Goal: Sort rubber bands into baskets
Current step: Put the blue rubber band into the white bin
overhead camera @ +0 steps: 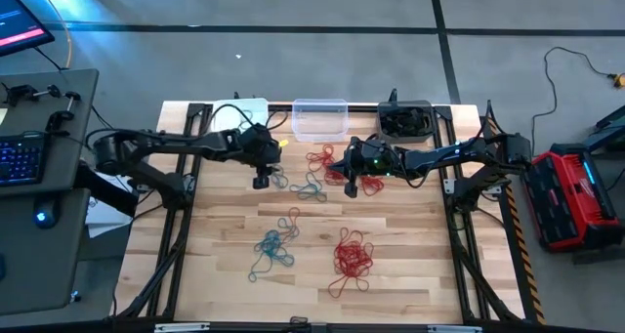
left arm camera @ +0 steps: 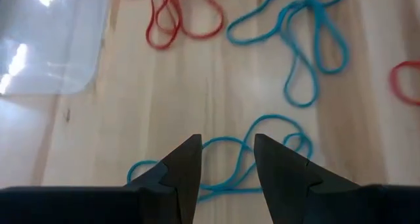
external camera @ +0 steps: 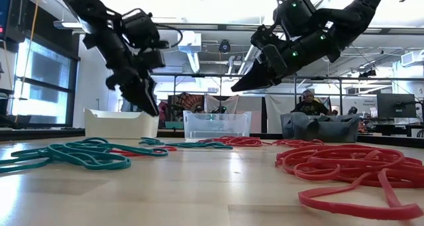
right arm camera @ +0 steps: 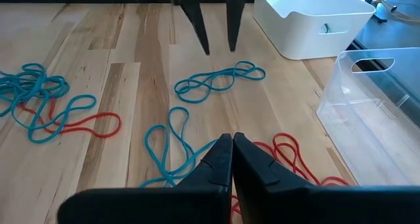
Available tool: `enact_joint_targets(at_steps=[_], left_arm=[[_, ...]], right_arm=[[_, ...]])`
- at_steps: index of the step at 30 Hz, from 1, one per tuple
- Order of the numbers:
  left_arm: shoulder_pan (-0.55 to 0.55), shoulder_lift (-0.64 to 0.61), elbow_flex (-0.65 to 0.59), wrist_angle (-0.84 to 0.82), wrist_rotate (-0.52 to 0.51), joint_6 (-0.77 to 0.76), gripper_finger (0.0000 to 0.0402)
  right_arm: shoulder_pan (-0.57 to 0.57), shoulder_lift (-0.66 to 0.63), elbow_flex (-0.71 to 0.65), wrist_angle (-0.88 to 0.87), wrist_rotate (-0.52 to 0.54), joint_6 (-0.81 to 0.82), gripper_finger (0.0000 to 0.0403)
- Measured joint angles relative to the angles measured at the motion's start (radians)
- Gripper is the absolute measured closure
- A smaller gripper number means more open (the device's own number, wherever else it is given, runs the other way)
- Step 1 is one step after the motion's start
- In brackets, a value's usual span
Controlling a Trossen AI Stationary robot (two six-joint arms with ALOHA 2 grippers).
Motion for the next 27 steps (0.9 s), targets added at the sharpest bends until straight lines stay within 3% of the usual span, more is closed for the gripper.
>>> enact_joint_targets(at_steps=[21, 27], left_arm=[[0.001, 0.22, 0.004, 0.051, -0.007, 0.015, 0.0265], [-0.006, 0.211, 0.003, 0.049, -0.006, 0.021, 0.0309]], right_arm=[[0.0, 0.0, 0.0, 0.0, 0.0, -0.007, 0.0403], [0.0, 0.0, 0.0, 0.0, 0.0, 0.0, 0.0403]])
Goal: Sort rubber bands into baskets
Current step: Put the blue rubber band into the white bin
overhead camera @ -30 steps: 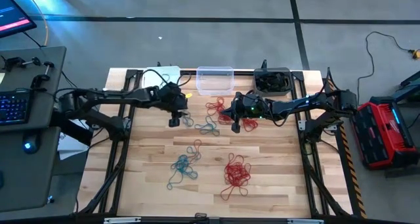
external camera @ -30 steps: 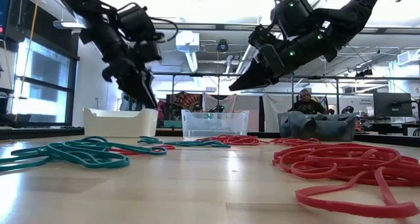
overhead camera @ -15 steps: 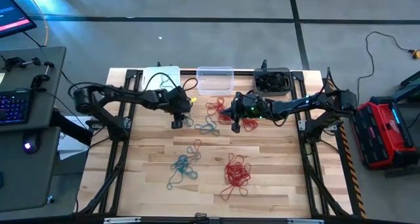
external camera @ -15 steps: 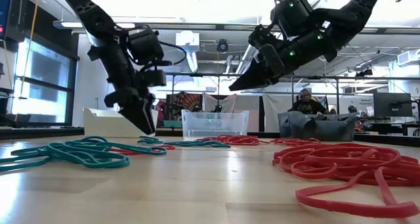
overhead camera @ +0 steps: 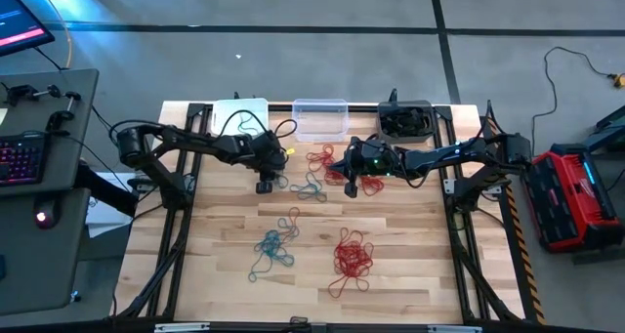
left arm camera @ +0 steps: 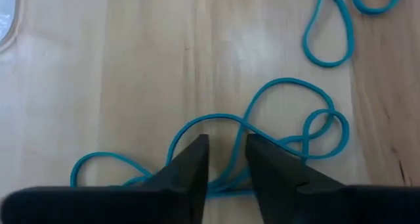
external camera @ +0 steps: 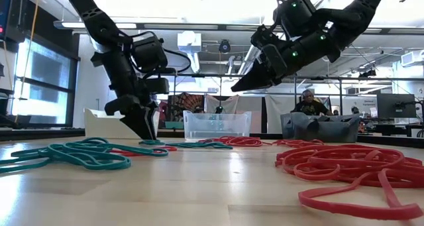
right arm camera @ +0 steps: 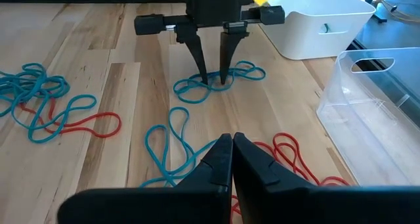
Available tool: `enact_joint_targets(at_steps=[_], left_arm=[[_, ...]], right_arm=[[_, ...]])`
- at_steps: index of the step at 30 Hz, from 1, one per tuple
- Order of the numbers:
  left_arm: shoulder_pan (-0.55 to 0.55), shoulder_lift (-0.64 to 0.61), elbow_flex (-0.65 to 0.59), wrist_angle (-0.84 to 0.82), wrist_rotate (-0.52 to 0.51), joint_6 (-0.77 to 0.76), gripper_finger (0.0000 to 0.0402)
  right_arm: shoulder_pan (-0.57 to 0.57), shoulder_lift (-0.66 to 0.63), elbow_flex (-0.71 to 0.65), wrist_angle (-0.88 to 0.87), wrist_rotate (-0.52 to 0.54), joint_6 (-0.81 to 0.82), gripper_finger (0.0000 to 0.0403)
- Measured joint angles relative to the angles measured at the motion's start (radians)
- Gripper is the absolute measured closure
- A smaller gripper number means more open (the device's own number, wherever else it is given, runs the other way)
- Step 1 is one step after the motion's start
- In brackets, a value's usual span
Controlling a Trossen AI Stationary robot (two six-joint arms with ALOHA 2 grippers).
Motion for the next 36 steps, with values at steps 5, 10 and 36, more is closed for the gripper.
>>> enact_joint_targets(at_steps=[5, 10, 36], left_arm=[[-0.002, -0.039, -0.004, -0.023, -0.008, 0.044, 0.0378], [-0.002, -0.086, -0.004, -0.034, -0.013, 0.039, 0.0396], [-0.003, -0.054, -0.003, 0.014, -0.167, 0.004, 0.0288]], right_arm=[[0.0, 0.0, 0.0, 0.0, 0.0, 0.0, 0.0403], [0.0, 0.0, 0.0, 0.0, 0.0, 0.0, 0.0403], [0.0, 0.0, 0.0, 0.0, 0.0, 0.0, 0.0403]])
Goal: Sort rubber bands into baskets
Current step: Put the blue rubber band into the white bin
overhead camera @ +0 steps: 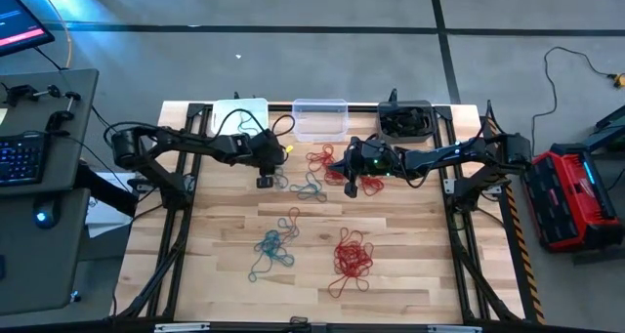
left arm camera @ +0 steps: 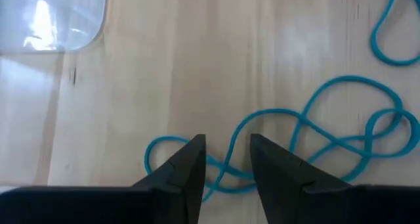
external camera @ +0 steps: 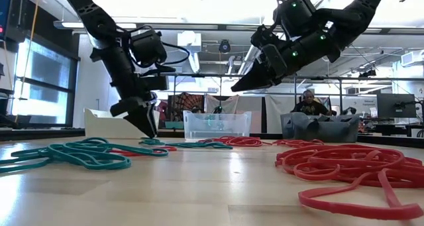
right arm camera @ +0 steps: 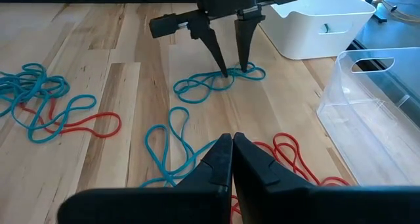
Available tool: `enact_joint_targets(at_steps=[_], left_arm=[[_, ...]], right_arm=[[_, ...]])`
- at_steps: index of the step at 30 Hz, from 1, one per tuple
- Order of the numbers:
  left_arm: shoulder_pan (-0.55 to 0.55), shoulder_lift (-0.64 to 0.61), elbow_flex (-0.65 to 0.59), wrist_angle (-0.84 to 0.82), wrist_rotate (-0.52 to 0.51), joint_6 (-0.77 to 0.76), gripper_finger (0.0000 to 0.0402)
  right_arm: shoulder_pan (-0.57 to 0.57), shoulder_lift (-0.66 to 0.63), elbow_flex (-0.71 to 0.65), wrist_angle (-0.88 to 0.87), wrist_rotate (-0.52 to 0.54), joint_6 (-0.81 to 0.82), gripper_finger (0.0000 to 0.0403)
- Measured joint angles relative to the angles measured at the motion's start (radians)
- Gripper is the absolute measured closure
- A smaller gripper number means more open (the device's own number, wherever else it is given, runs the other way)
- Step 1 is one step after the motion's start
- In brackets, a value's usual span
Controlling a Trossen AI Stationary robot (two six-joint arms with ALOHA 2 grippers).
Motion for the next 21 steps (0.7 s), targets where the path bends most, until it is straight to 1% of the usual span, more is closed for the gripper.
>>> enact_joint_targets(at_steps=[3, 7, 12, 17, 21], left_arm=[[0.006, 0.0, 0.001, -0.019, 0.006, 0.01, 0.0284], [0.007, 0.0, 0.0, -0.048, 0.011, 0.016, 0.0291], [0.017, 0.022, 0.001, -0.045, -0.012, 0.019, 0.0308], [0.028, 0.055, 0.005, -0.042, 0.01, 0.039, 0.0323], [0.014, 0.05, 0.014, -0.058, 0.003, 0.05, 0.0349]], right_arm=[[0.0, 0.0, 0.0, 0.0, 0.0, -0.001, 0.0403], [0.0, 0.0, 0.0, 0.0, 0.0, -0.005, 0.0403], [0.0, 0.0, 0.0, 0.0, 0.0, -0.008, 0.0403], [0.0, 0.0, 0.0, 0.0, 0.0, -0.008, 0.0403], [0.0, 0.0, 0.0, 0.0, 0.0, -0.008, 0.0403]])
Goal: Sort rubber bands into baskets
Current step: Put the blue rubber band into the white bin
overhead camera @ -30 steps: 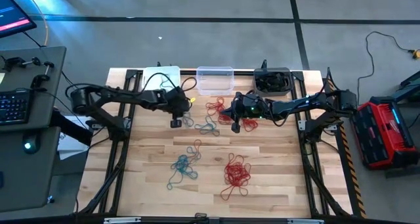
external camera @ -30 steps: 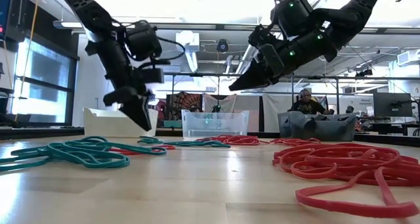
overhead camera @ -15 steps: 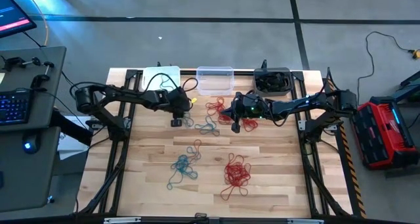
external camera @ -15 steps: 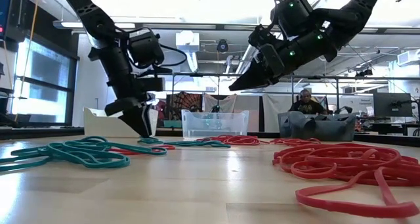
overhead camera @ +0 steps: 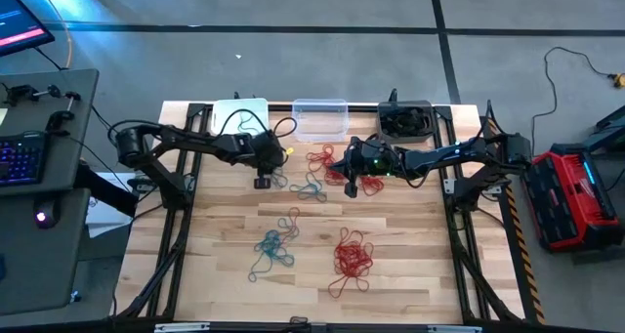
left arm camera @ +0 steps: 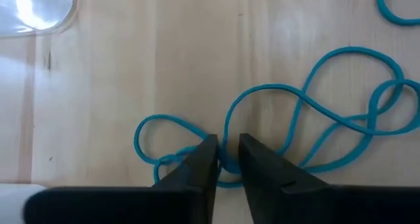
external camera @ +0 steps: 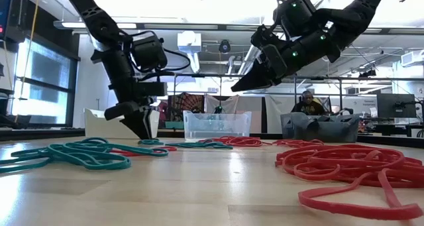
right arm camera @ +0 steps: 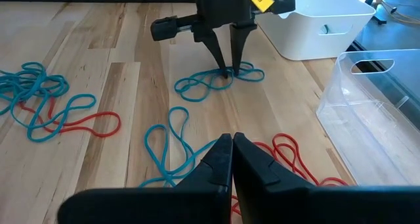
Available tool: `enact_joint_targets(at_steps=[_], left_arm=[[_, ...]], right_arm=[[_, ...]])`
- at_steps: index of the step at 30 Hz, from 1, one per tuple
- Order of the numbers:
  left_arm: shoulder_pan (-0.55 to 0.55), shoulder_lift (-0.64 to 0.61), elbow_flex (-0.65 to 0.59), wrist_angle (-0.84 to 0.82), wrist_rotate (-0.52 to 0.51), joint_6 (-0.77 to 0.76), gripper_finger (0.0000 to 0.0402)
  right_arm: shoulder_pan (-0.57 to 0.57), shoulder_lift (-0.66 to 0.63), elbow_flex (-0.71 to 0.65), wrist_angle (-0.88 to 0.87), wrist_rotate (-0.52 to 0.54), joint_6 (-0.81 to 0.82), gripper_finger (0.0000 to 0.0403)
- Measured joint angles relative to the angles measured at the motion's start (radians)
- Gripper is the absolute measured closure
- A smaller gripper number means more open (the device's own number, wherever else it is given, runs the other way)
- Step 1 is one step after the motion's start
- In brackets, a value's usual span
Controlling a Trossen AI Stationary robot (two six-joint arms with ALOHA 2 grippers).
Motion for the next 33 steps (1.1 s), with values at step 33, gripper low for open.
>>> enact_joint_targets(at_steps=[33], left_arm=[[0.082, -0.48, 0.178, -0.268, -0.341, -0.237, 0.0401]], right_arm=[[0.0, 0.0, 0.0, 0.0, 0.0, 0.002, 0.0403]])
